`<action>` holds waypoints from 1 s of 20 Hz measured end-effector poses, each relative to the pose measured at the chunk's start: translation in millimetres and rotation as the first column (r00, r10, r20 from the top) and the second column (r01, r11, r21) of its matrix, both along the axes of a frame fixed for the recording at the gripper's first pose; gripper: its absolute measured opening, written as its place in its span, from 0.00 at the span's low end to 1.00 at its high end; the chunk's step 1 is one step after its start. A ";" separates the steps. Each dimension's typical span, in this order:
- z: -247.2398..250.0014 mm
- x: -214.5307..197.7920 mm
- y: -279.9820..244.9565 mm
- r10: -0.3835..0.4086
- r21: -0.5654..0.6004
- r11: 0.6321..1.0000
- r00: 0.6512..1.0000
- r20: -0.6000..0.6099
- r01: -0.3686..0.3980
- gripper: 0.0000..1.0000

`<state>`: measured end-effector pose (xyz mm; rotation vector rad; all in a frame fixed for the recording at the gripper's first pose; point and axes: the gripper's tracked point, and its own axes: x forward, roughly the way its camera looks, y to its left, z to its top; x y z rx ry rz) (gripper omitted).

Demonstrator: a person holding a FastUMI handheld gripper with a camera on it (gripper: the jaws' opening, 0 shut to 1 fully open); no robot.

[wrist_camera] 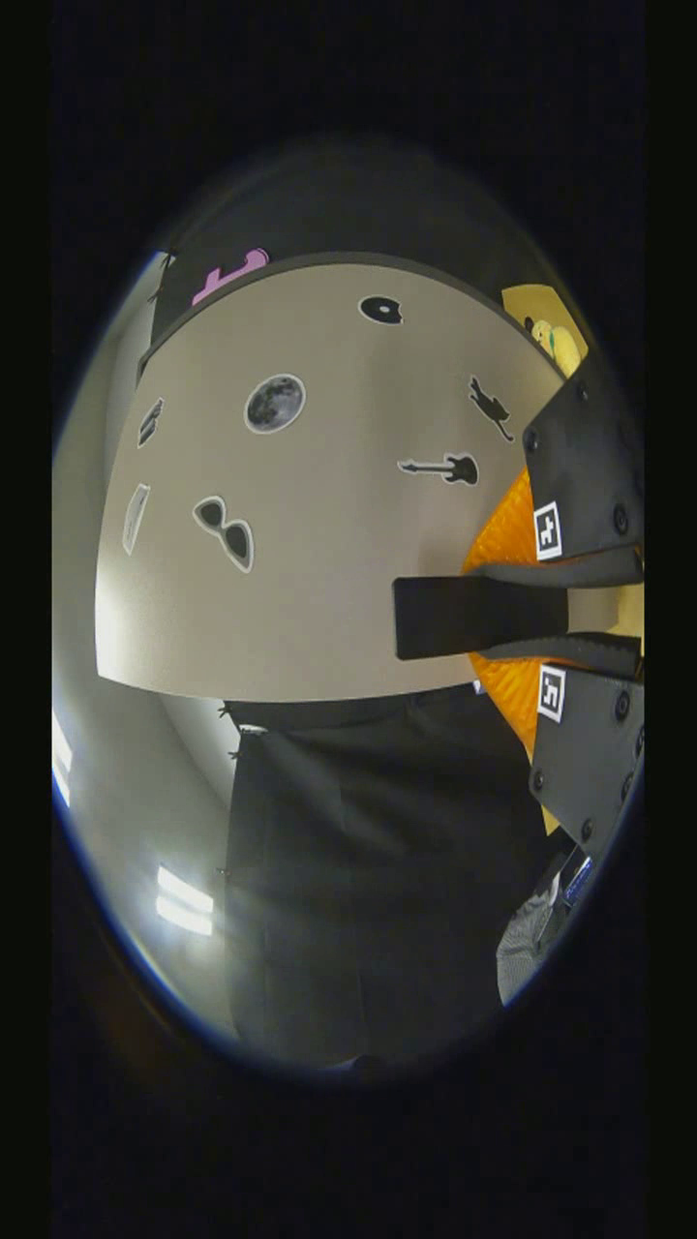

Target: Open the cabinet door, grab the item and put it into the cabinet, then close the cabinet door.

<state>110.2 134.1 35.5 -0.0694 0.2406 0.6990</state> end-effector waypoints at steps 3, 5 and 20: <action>0.3 -4.4 -5.1 0.052 -0.017 0.999 0.999 -0.005 -0.052 0.26; 0.3 -5.9 -9.3 0.079 -0.015 0.997 0.997 -0.014 -0.080 0.26; 11.3 -17.1 -47.6 0.217 0.075 0.974 0.974 -0.065 -0.212 0.26</action>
